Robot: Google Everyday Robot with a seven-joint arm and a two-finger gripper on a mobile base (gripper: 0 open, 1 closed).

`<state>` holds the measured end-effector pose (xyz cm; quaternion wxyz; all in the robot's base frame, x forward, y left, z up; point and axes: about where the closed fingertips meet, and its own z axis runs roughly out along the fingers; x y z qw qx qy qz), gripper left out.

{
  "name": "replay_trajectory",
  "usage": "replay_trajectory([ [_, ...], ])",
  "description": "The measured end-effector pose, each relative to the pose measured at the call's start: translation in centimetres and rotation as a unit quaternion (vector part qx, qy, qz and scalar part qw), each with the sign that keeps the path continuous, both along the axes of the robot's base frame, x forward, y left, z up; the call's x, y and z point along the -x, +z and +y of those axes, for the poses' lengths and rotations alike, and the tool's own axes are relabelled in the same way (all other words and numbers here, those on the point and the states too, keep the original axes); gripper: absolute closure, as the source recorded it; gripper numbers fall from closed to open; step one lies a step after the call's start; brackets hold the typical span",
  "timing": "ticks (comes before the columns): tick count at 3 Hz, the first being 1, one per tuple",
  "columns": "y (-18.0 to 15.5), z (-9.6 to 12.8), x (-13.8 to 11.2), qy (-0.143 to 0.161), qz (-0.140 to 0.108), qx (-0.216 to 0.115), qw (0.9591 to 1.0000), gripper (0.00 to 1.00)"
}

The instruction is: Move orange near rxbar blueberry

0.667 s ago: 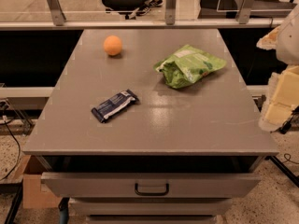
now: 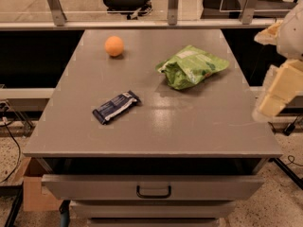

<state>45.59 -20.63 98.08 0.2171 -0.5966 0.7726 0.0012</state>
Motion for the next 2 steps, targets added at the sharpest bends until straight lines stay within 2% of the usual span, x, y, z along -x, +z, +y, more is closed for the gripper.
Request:
replay_trajectory([
  [1,0.4,1.9,-3.8,0.004,-0.030,-0.102,0.9943,0.00],
  [2,-0.2,3.8,-7.9,-0.016,-0.047,-0.177,0.9829,0.00],
])
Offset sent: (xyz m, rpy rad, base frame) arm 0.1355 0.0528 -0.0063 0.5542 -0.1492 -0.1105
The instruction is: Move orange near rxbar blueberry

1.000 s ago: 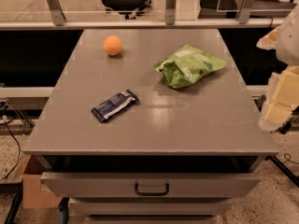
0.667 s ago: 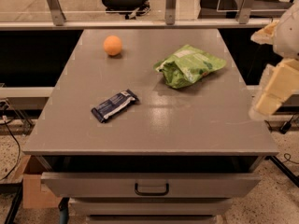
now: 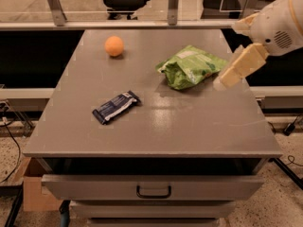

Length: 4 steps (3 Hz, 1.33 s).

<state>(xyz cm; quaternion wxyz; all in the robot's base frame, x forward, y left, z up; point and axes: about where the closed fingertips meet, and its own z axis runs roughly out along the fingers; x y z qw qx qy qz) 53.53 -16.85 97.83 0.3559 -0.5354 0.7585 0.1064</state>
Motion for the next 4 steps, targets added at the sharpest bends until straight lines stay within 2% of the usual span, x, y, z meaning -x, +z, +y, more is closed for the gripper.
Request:
replay_trajectory([
  [1,-0.3,2.0,-3.5,-0.008,-0.033,-0.057,0.9978,0.00],
  [2,-0.1,4.6,-6.7,-0.009,-0.059,-0.097,0.9935,0.00],
  [3,0.0,4.6,-7.0,-0.012,-0.063,-0.099,0.9930,0.00],
  [4,-0.1,5.1,-7.6,-0.018,-0.074,-0.112,0.9907,0.00],
])
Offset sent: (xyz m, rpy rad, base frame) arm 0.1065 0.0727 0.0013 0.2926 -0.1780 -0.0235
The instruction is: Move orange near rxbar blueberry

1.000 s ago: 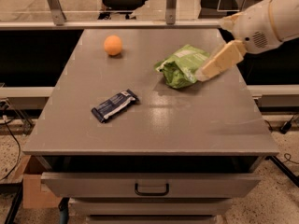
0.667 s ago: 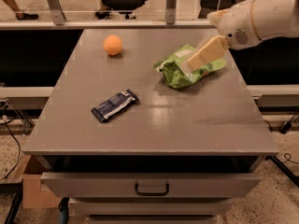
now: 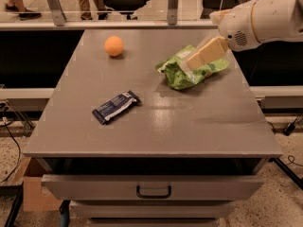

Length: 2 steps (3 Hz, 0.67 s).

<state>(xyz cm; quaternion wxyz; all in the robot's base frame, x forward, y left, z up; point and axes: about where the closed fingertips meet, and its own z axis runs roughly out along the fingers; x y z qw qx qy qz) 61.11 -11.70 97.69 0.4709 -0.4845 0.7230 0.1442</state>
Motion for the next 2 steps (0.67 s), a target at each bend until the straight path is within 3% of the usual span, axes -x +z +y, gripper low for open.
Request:
replay_trajectory([
  [1,-0.6,1.5,-3.1,0.008,-0.022,-0.023,0.9995,0.00],
  [2,-2.0,2.9,-6.9,0.018,-0.027,-0.023,0.9992,0.00],
])
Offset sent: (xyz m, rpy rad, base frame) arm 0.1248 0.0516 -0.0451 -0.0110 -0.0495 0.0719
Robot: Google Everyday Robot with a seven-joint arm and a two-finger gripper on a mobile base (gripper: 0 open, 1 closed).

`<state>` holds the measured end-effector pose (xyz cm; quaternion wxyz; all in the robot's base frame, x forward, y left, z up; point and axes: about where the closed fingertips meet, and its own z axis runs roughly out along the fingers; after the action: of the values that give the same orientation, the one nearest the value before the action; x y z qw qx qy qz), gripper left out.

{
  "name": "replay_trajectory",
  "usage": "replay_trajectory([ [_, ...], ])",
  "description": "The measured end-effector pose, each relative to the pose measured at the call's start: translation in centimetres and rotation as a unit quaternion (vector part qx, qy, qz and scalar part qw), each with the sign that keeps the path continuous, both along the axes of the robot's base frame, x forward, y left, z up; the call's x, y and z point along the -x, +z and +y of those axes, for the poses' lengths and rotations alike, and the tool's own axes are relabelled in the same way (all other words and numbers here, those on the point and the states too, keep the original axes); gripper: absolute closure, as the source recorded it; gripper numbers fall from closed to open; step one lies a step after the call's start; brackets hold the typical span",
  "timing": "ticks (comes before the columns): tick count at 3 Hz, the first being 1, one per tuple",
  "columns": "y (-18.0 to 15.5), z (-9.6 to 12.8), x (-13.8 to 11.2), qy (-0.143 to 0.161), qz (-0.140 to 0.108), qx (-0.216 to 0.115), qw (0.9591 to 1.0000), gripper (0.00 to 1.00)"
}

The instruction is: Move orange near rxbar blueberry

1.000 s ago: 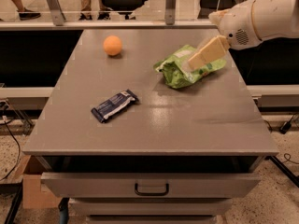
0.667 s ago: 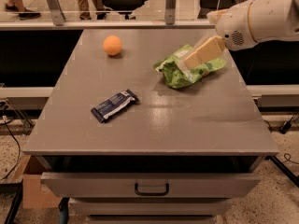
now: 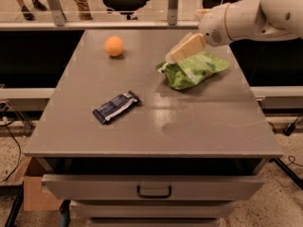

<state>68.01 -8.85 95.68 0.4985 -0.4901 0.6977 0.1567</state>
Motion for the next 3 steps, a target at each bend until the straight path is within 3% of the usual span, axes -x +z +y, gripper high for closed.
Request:
replay_trajectory([
  [1,-2.5,1.7,-3.7,0.008,0.006,0.019,0.9998,0.00],
  [2,-5.6,5.0,-7.2,0.014,0.026,0.015,0.9995,0.00],
  [3,-7.2,8.5,-8.8,0.021,0.044,-0.011,0.9988,0.00],
])
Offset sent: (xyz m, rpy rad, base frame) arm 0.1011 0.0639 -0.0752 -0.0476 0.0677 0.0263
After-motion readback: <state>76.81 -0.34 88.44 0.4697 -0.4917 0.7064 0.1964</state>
